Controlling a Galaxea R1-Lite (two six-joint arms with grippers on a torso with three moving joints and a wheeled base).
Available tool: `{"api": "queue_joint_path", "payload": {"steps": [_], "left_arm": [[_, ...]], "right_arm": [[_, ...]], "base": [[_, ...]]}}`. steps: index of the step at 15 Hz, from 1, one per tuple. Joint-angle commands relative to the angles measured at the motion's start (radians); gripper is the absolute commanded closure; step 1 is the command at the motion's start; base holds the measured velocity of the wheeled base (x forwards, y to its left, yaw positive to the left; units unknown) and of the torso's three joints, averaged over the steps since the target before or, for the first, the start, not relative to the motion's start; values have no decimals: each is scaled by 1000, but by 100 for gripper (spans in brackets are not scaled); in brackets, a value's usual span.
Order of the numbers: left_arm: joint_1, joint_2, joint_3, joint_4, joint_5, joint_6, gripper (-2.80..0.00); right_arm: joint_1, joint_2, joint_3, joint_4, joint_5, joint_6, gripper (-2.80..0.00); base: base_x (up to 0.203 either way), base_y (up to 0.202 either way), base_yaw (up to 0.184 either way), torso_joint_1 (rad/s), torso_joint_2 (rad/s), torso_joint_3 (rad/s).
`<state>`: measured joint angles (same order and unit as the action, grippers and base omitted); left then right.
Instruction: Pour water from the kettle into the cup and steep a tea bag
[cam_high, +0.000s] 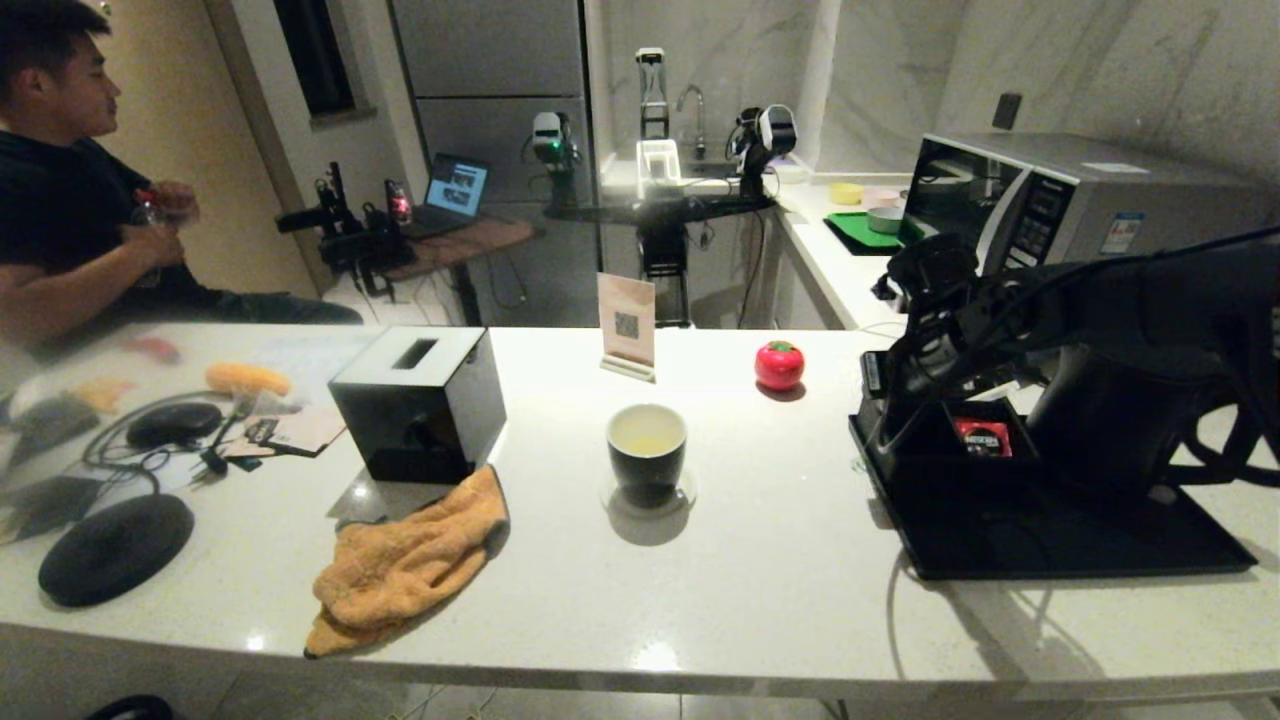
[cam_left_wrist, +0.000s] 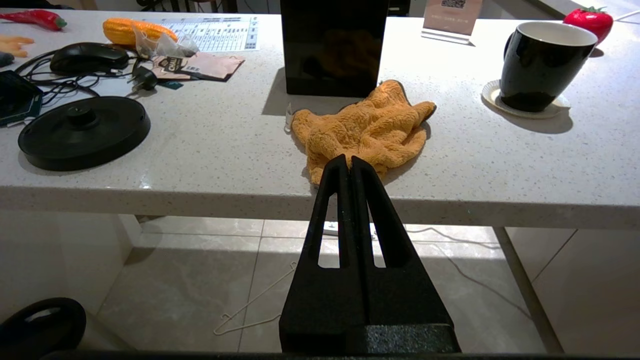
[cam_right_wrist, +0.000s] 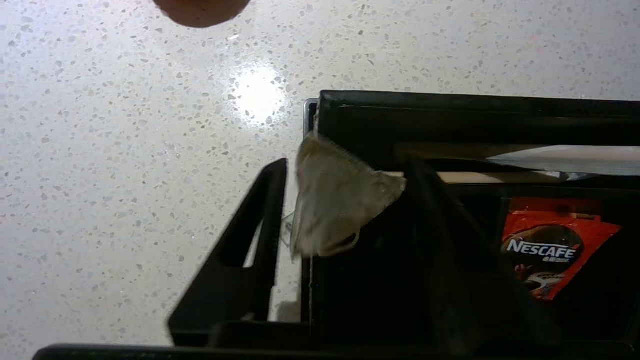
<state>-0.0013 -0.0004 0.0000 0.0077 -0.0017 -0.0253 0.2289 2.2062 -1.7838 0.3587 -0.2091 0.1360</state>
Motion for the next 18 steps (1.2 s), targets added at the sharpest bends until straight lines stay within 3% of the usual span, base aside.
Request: {"api": "queue_joint_path", "payload": {"steps": [1,18], "left_arm": [[0,0,0,0,0,-1,0],[0,0,0,0,0,1,0]], "right_arm": [[4,-2,0,2,-1,1,0],[11,-83,11,-27,-32,0,0]], "base": [[0,0,0,0,0,0],[0,0,0,0,0,0]]}}
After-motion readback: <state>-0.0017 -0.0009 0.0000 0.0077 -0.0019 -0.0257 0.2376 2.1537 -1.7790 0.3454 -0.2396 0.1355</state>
